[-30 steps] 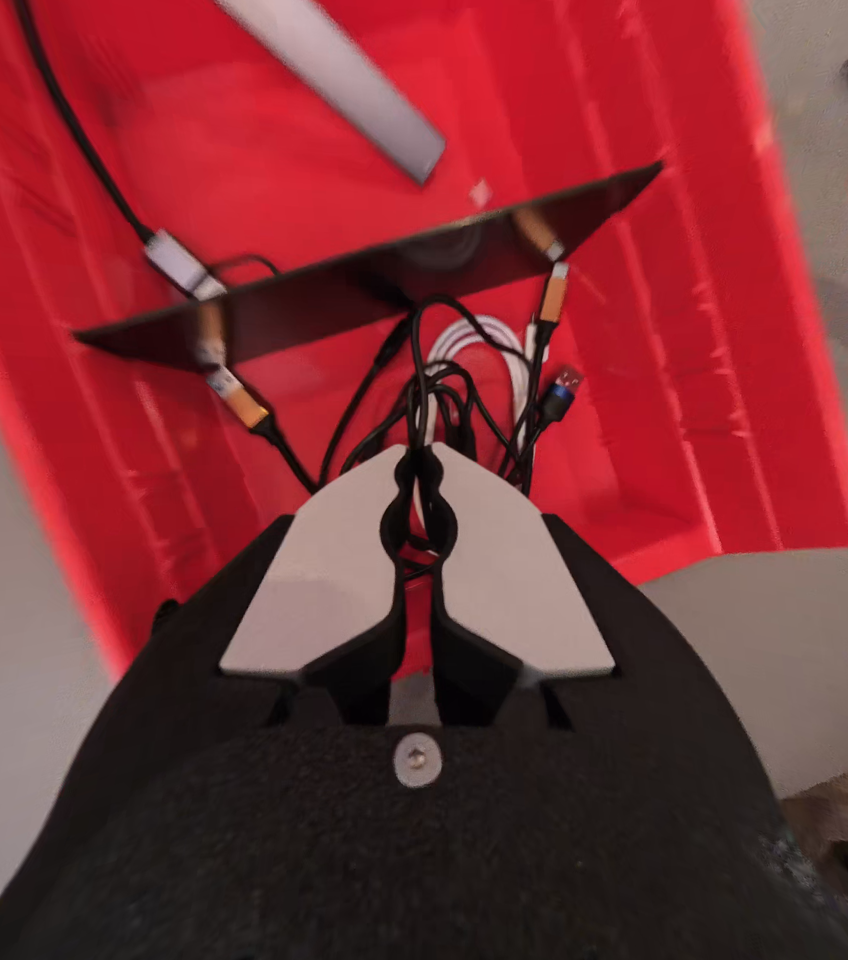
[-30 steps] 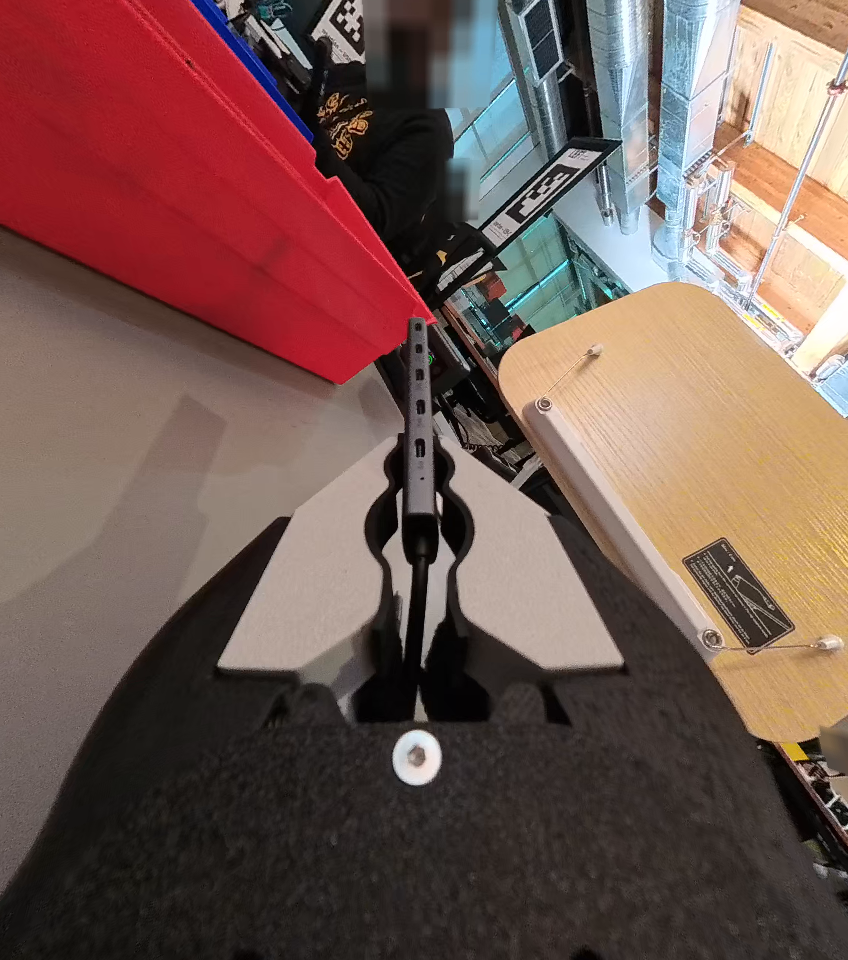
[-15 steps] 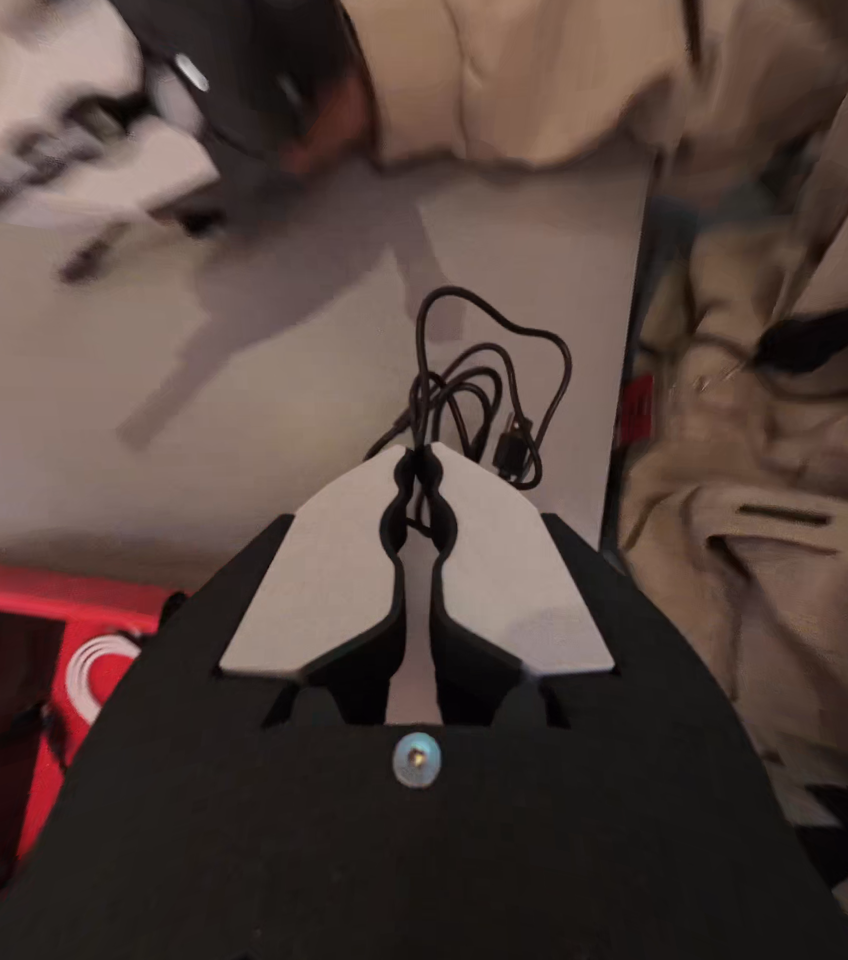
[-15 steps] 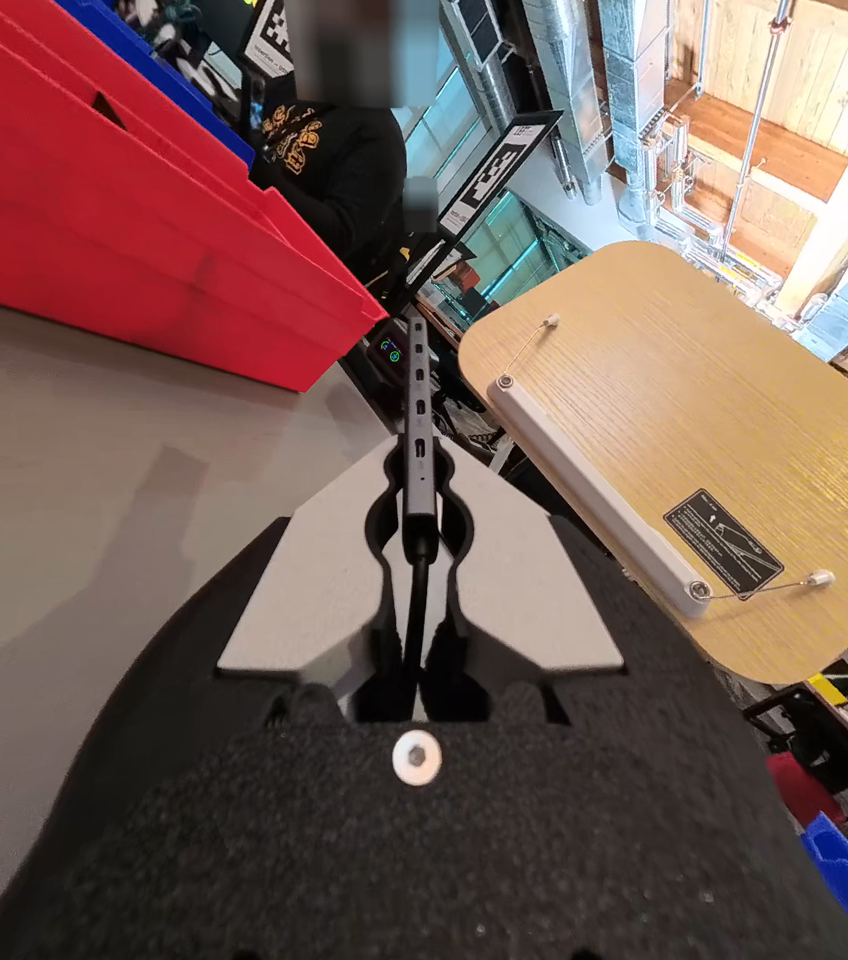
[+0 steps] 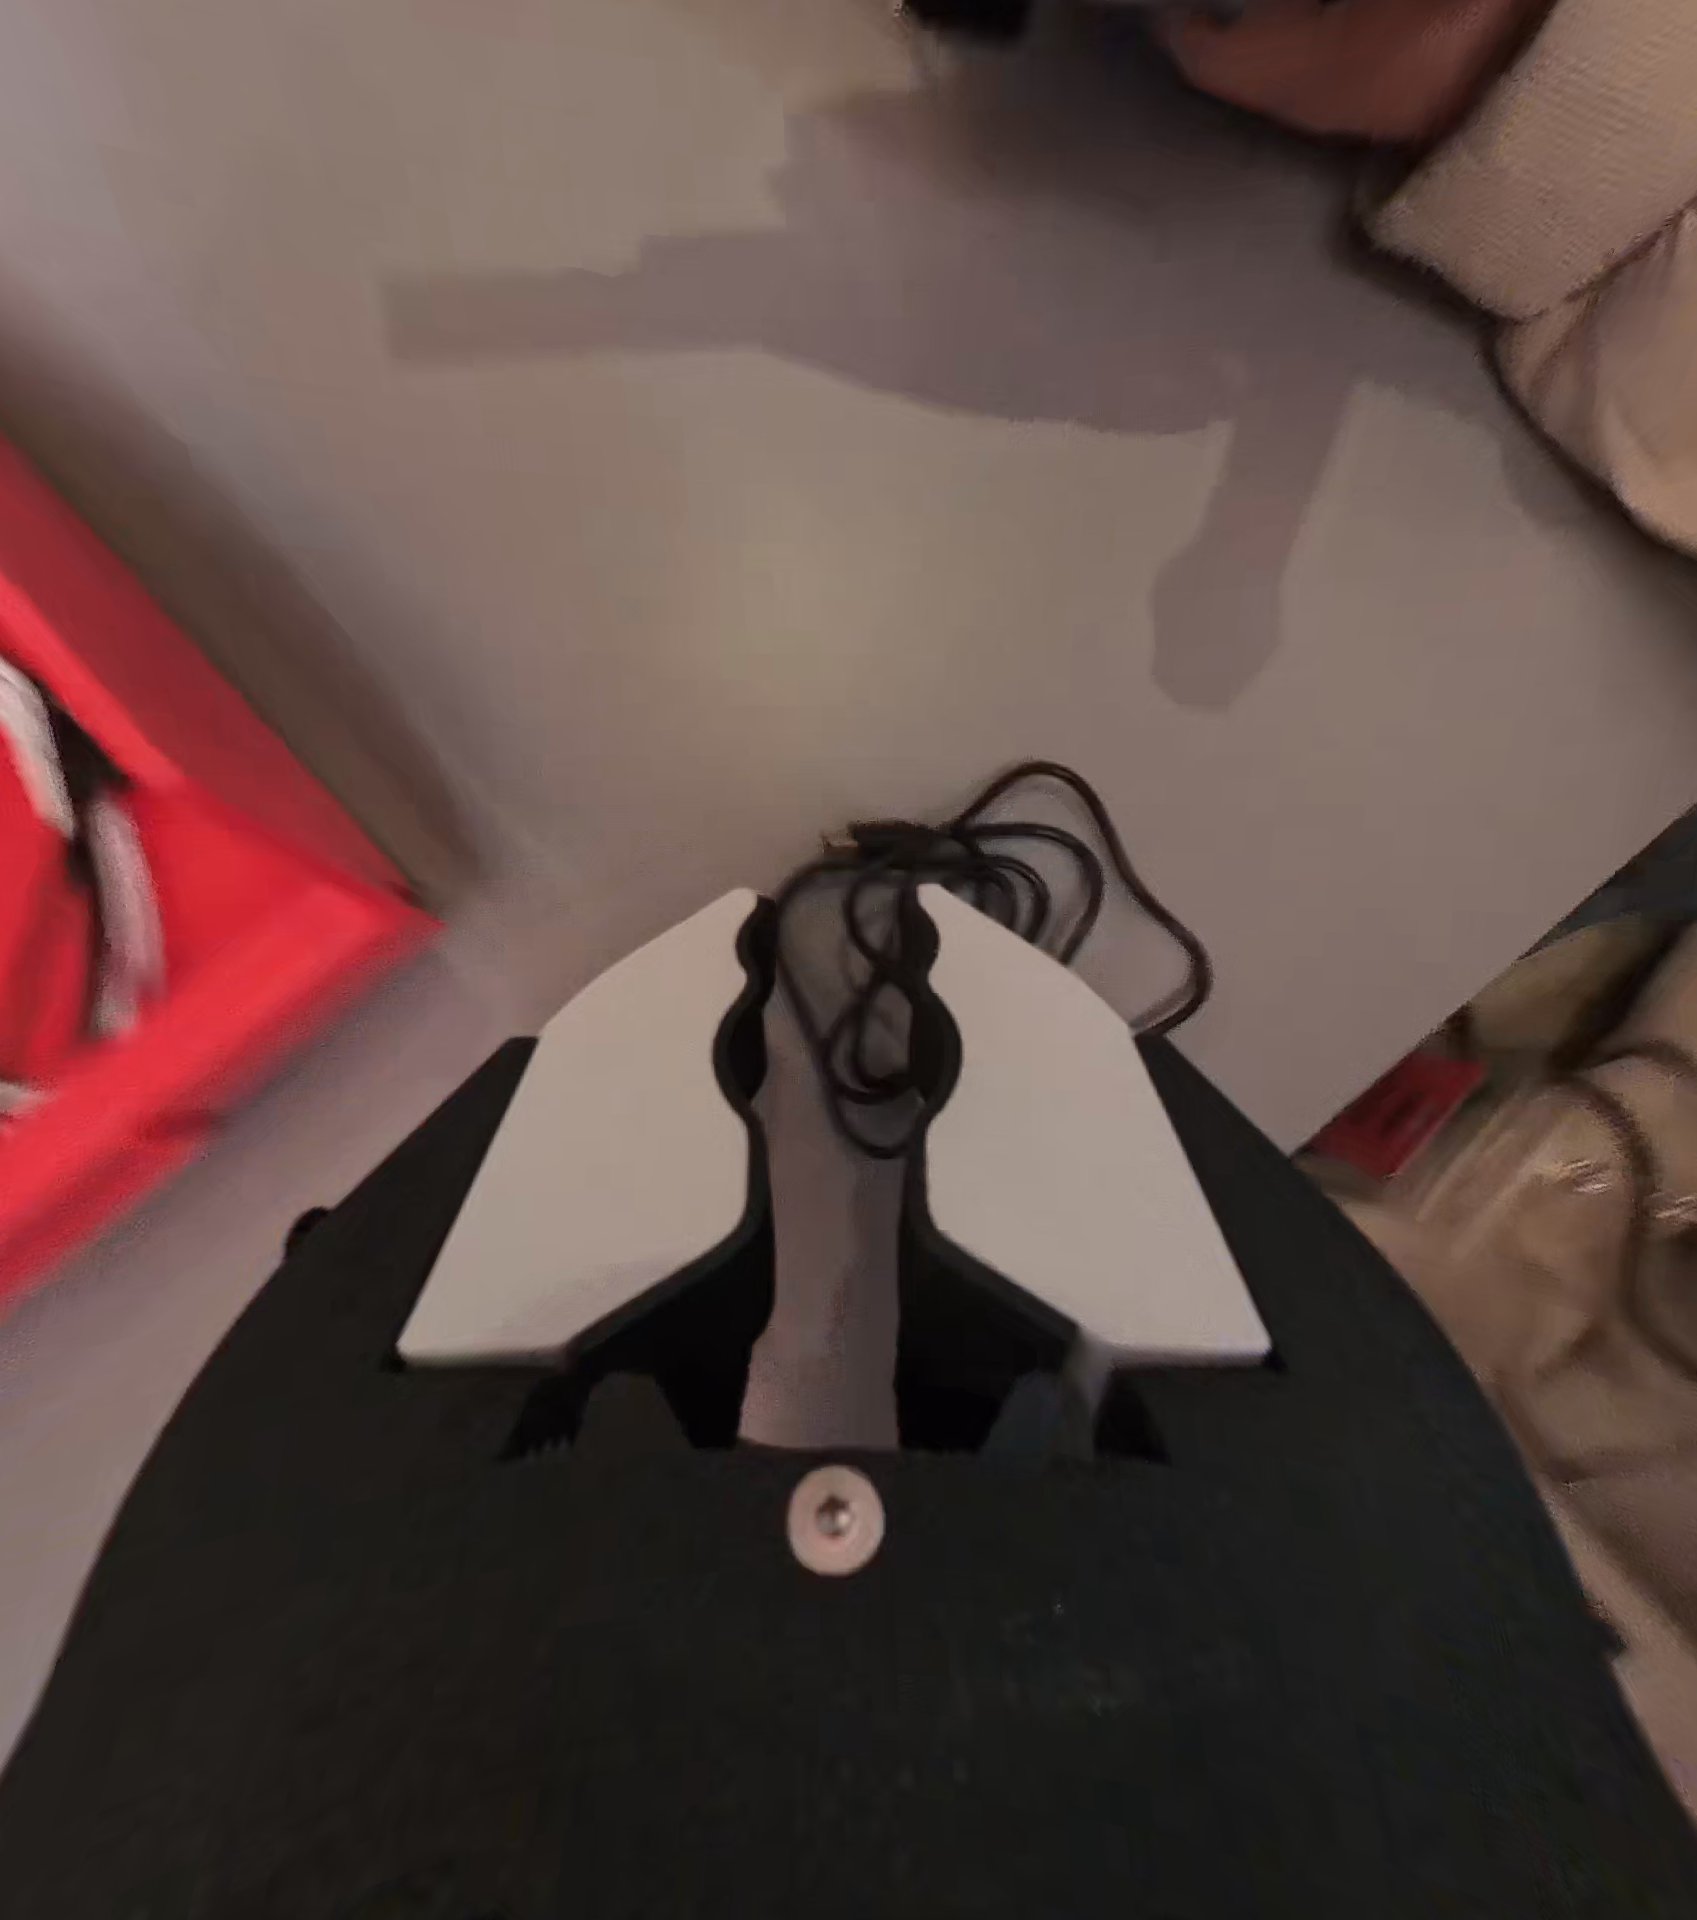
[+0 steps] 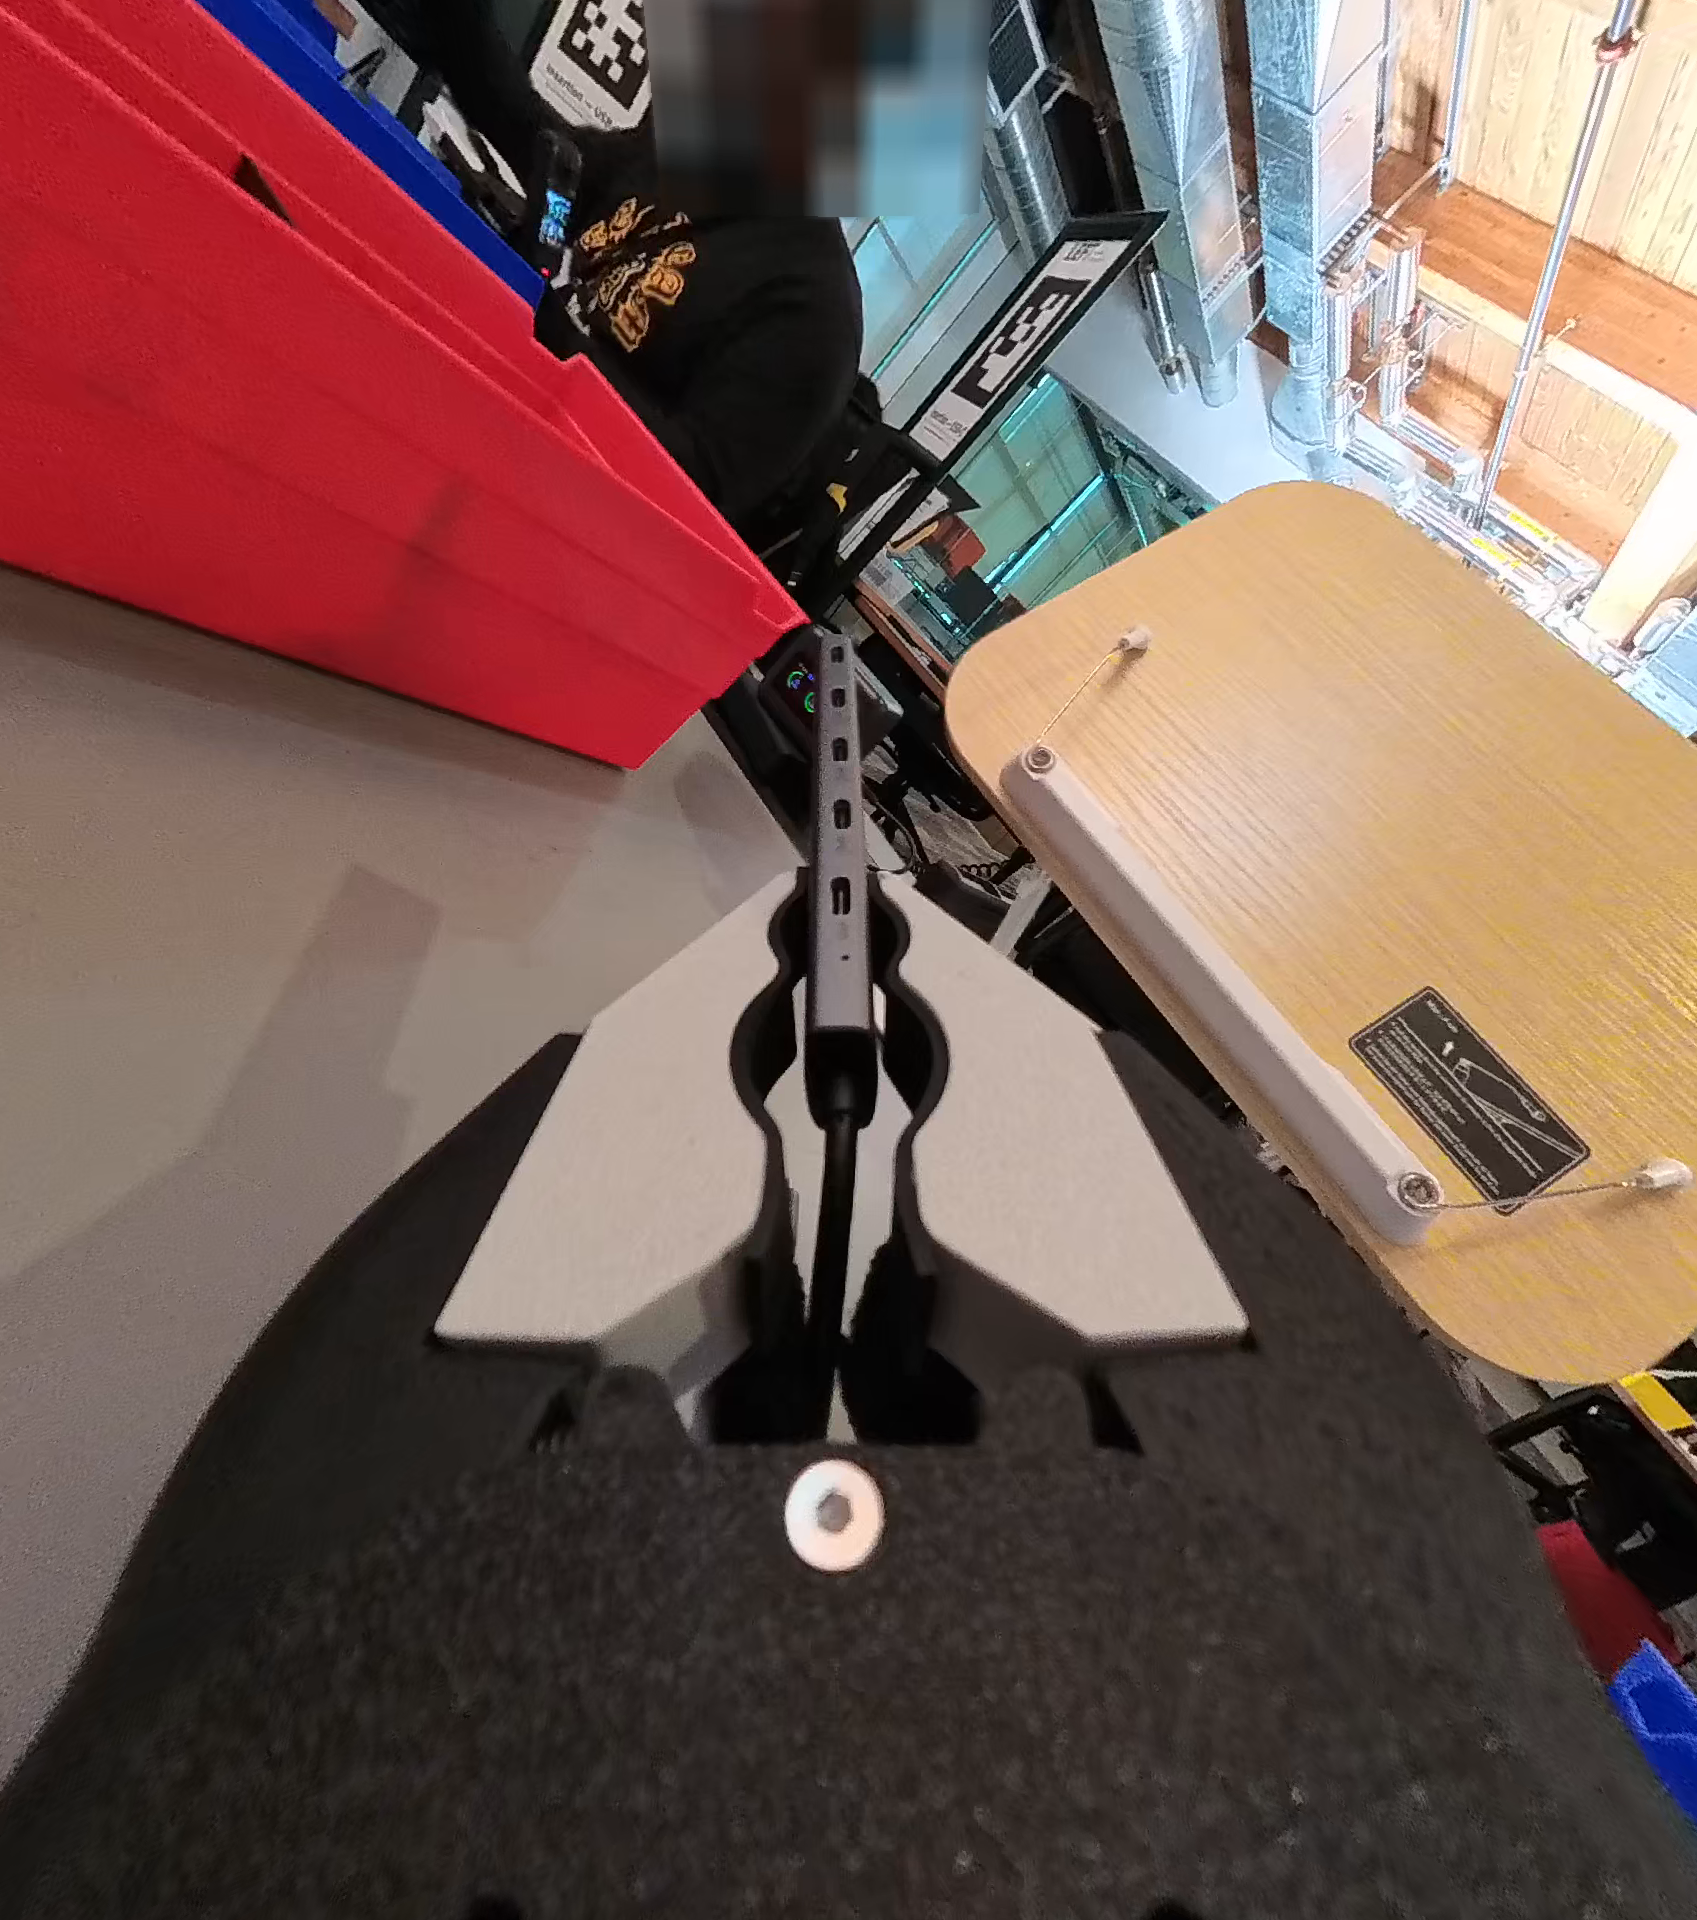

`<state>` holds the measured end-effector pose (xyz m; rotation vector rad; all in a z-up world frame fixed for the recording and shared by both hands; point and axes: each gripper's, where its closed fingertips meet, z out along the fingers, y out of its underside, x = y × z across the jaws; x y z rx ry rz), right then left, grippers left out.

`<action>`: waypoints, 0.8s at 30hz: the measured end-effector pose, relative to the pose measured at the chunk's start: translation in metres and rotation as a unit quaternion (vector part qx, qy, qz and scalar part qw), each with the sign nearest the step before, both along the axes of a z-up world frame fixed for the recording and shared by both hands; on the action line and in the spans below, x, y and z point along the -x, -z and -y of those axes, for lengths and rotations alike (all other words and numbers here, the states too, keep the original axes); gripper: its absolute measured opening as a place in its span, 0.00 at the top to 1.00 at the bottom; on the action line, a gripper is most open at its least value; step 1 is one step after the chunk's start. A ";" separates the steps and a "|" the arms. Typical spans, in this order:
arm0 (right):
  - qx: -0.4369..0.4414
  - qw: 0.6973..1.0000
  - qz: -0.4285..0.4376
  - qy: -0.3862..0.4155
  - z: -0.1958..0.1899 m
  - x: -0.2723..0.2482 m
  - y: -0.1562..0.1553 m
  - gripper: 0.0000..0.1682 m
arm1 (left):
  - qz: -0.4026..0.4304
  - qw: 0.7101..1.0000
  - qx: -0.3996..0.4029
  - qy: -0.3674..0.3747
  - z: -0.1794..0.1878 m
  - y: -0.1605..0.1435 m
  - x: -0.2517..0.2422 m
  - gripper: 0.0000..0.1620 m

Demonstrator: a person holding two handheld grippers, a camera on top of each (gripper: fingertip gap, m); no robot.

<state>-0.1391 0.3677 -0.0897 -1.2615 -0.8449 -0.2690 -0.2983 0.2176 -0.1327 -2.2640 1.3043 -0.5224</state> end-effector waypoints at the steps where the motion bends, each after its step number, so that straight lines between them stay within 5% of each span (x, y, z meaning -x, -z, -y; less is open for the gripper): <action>1: 0.000 1.000 0.003 -0.001 0.000 0.001 0.001 0.95 | 0.008 0.999 0.032 -0.023 0.005 0.010 -0.001 0.86; 6: 0.000 1.000 0.007 -0.002 0.001 0.002 0.002 0.95 | 0.024 0.990 0.099 -0.097 0.034 0.050 -0.004 0.74; 9: 0.004 1.000 0.003 -0.003 0.000 0.002 0.002 0.95 | -0.025 0.995 0.027 -0.094 0.037 0.060 0.004 0.77; 14: 0.004 1.000 0.003 -0.002 0.000 0.001 0.002 0.95 | -0.100 0.989 -0.066 0.090 0.037 0.055 -0.004 0.96; 17: 0.005 1.000 0.003 -0.004 0.000 0.002 0.003 0.95 | -0.120 0.932 -0.146 0.310 0.038 0.038 -0.006 0.97; 20: 0.006 1.000 0.003 -0.004 0.001 0.002 0.003 0.95 | -0.133 0.864 -0.180 0.451 0.035 0.016 -0.003 0.97; 24: 0.009 1.000 0.001 -0.003 0.000 0.000 0.004 0.95 | -0.257 0.803 -0.244 0.479 -0.011 0.008 0.016 0.90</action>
